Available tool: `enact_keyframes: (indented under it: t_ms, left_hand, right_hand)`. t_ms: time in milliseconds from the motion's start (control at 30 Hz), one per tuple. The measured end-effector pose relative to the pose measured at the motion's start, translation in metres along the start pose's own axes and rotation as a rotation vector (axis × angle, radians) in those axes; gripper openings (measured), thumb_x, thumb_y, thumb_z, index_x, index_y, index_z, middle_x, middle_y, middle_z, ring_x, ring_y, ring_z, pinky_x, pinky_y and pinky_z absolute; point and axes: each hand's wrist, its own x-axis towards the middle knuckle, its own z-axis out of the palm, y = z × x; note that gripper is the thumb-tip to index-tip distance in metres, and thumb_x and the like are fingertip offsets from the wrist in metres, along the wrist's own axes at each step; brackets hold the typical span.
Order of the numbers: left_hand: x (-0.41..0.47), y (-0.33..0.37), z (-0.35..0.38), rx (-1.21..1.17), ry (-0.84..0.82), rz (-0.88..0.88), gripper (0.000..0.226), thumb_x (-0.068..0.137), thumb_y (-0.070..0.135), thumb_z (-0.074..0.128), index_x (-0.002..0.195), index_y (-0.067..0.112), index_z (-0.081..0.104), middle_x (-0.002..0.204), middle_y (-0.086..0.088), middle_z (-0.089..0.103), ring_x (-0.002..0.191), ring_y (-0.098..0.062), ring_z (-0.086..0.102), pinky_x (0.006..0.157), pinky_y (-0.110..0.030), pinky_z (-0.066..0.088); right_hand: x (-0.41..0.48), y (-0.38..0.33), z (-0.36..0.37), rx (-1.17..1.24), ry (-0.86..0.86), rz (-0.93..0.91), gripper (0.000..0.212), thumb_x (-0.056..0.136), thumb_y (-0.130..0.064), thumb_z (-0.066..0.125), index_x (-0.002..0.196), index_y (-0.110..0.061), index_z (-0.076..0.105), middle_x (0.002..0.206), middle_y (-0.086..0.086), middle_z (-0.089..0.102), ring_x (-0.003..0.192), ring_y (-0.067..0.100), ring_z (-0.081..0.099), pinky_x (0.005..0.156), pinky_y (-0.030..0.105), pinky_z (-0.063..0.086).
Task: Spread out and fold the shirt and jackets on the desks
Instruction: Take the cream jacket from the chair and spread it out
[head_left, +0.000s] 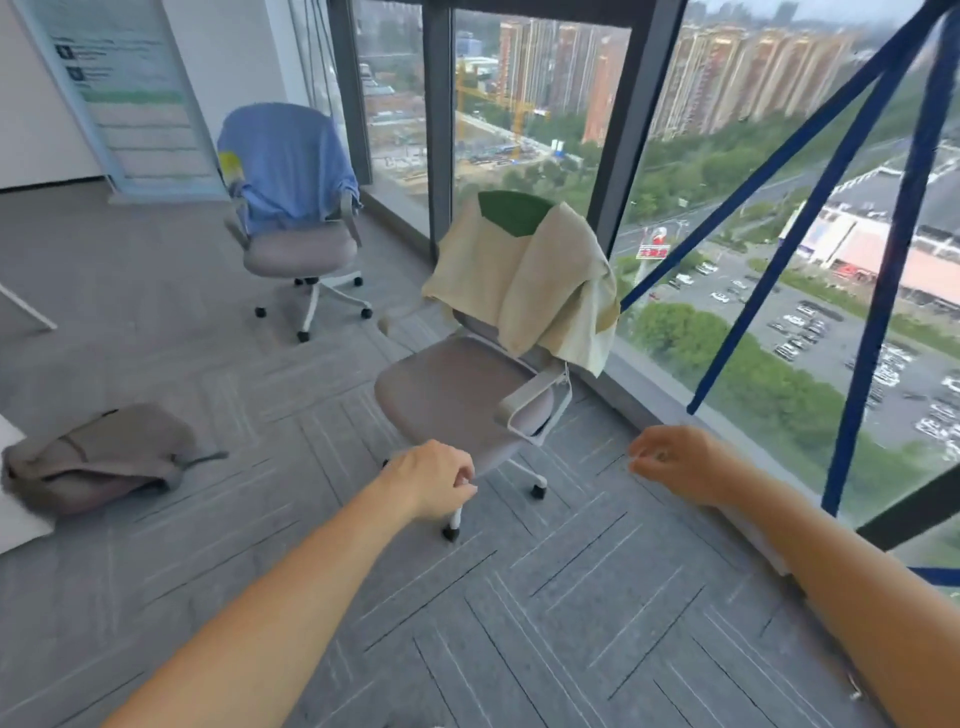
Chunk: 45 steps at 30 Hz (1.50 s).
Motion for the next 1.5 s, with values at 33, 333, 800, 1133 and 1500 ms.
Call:
enact_keyframes:
  t_ms: [33,333,800,1133,1500]
  left_hand:
    - [0.023,0.002,-0.011,0.035,-0.005,0.046,0.026,0.094,0.046,0.055,0.112,0.030,0.065,0.103,0.011,0.065,0.100,-0.018,0.063,0.085,-0.036,0.051]
    - [0.210,0.045,-0.064,0.108,-0.064,0.257,0.034,0.094,0.043,0.055,0.123,0.026,0.063,0.116,0.006,0.068,0.106,-0.018,0.064,0.088,-0.034,0.049]
    - [0.510,0.125,-0.116,0.089,0.005,0.197,0.046,0.095,0.039,0.059,0.134,0.014,0.055,0.125,-0.004,0.060,0.114,-0.022,0.056,0.092,-0.031,0.042]
    - [0.702,0.120,-0.122,0.316,0.124,0.099,0.095,0.078,0.066,0.065,0.154,0.029,0.021,0.163,-0.005,0.006,0.148,-0.037,0.006,0.119,-0.050,0.016]
    - [0.771,0.125,-0.129,0.146,0.377,0.025,0.049,0.099,0.047,0.041,0.075,0.018,0.072,0.090,0.002,0.070,0.116,-0.020,0.056,0.116,-0.051,-0.003]
  right_hand:
    - [0.010,0.003,-0.008,0.029,0.033,0.029,0.010,0.091,-0.042,0.067,0.097,-0.034,0.069,0.098,-0.018,0.069,0.090,0.008,0.067,0.084,0.029,0.054]
    - [0.107,0.077,-0.053,0.223,0.291,0.242,0.004,0.090,-0.032,0.070,0.087,-0.033,0.071,0.091,-0.014,0.070,0.084,0.003,0.065,0.078,0.026,0.052]
    - [0.354,0.217,-0.141,0.163,0.110,0.231,0.007,0.094,-0.034,0.065,0.091,-0.031,0.072,0.082,-0.021,0.063,0.081,0.003,0.063,0.072,0.020,0.051]
    - [0.560,0.231,-0.180,0.067,-0.093,0.113,0.018,0.095,-0.037,0.062,0.107,-0.025,0.069,0.101,-0.010,0.067,0.093,0.014,0.063,0.086,0.032,0.054]
    - [0.725,0.239,-0.224,-0.076,-0.300,-0.156,0.028,0.098,-0.041,0.058,0.120,-0.024,0.064,0.107,-0.009,0.063,0.093,0.013,0.058,0.075,0.020,0.047]
